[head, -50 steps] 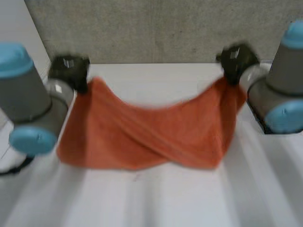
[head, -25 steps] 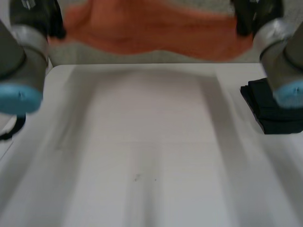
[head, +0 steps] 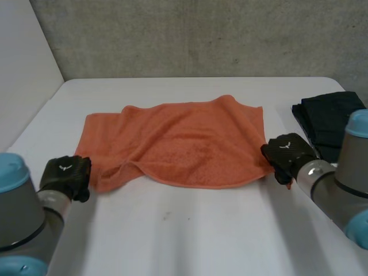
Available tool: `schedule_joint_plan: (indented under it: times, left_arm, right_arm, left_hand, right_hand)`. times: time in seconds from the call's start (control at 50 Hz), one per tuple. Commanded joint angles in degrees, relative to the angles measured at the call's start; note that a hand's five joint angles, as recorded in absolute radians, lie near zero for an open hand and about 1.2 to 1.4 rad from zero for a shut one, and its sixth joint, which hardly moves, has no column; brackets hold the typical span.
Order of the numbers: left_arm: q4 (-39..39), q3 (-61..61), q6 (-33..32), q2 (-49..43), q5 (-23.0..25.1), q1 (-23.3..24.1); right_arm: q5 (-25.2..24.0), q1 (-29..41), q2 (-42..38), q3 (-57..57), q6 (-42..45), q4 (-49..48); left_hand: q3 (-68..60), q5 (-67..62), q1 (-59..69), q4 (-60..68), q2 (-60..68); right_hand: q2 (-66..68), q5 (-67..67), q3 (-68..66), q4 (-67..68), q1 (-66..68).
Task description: Fold the laundry.
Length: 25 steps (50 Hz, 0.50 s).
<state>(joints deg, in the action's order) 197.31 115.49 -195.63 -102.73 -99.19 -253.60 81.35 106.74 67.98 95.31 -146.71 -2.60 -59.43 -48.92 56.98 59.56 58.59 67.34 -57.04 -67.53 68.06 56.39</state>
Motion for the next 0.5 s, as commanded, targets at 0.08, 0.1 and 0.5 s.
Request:
schedule_joint_plan:
  times: [0.08,0.1,0.5]
  left_arm:
    - [0.4,3.6,-12.8,9.0,9.2,-2.1]
    - [0.6,3.1,-12.9,9.6,11.2,-2.3]
    - [-1.2,-13.9,-16.3,-3.9,43.7,-12.7]
  right_arm:
    - [-3.6,-1.9,6.6,6.8,-0.1,0.0]
    - [-3.8,-2.2,6.6,6.9,-0.1,-0.3]
    - [-7.2,-8.5,6.6,6.6,-0.1,-3.7]
  left_hand:
    - [33.7,33.2,-31.3,-33.9,-32.9]
    - [34.1,33.6,-31.6,-34.2,-33.2]
    - [21.5,21.0,-19.0,-21.6,-20.6]
  right_hand:
    - [12.7,-13.0,-12.5,11.9,23.6]
    - [12.7,-13.0,-12.5,11.9,23.6]
    - [12.7,-13.0,-12.5,11.9,23.6]
